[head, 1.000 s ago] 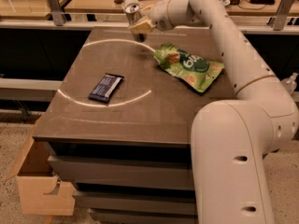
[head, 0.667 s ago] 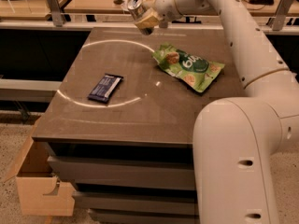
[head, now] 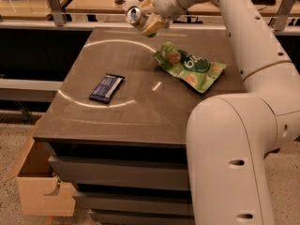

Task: Knock redbull can over

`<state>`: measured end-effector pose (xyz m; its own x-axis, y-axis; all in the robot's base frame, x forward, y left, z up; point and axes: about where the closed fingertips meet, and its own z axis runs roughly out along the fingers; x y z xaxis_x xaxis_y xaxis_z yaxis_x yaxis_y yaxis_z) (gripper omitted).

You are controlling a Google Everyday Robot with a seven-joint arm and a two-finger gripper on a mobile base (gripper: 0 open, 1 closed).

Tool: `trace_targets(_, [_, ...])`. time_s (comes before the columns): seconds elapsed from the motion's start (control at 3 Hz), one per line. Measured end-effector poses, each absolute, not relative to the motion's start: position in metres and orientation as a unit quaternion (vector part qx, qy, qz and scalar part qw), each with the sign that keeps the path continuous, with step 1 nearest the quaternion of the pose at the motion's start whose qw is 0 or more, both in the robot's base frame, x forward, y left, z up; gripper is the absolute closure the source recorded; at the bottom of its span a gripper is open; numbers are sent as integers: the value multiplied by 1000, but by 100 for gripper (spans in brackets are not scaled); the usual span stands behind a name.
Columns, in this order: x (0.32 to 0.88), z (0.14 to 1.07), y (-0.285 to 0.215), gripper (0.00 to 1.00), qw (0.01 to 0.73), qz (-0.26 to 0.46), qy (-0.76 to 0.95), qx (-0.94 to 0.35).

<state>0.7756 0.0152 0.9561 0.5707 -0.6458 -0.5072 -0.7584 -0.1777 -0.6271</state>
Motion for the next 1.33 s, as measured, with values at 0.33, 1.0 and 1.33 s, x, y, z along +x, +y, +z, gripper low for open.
trace_targets(0.33, [763,943,31,100,395,61,443,-802])
trace_targets(1.0, [727,900,97,100,188,6,330,-925])
trace_targets(1.33, [729,887,108,86,120,-49,294,-947])
